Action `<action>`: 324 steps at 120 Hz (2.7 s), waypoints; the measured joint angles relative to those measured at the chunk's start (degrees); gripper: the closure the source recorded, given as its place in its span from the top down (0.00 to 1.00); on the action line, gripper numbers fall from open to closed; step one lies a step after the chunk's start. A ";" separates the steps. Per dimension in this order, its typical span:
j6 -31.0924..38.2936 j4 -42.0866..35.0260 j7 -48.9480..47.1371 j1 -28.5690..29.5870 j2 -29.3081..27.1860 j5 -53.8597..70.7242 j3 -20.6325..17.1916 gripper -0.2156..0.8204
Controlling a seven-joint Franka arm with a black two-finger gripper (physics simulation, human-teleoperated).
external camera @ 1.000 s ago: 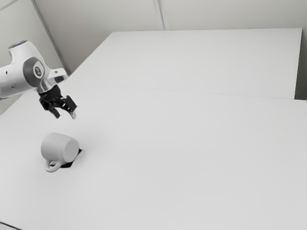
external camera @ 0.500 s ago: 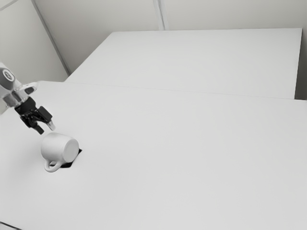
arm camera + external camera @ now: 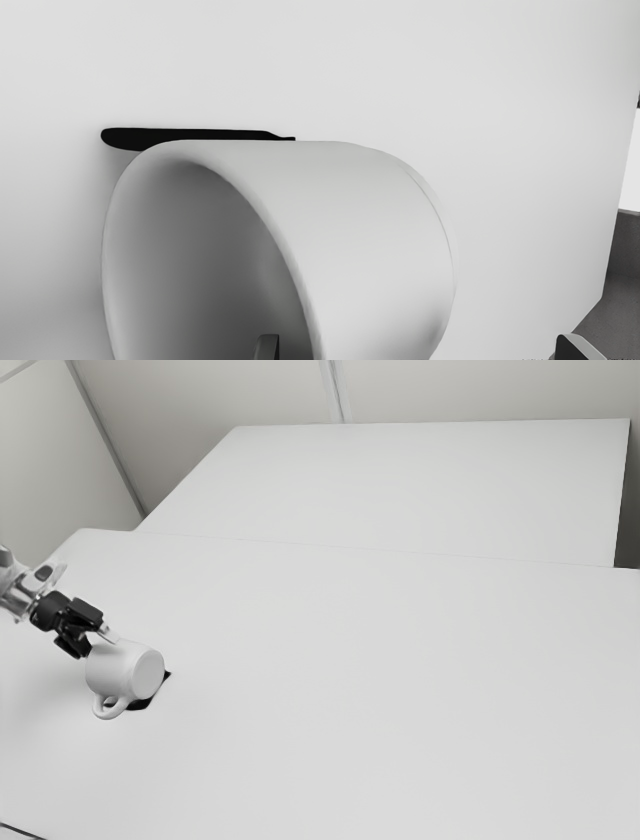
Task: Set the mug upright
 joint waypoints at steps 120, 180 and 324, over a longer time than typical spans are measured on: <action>-5.21 -1.86 3.95 0.89 1.71 -5.08 1.44 0.06; 4.67 -3.33 -7.85 -8.63 -6.31 -0.49 1.14 0.05; 30.03 -16.65 -70.11 -35.53 -15.71 34.11 0.94 0.04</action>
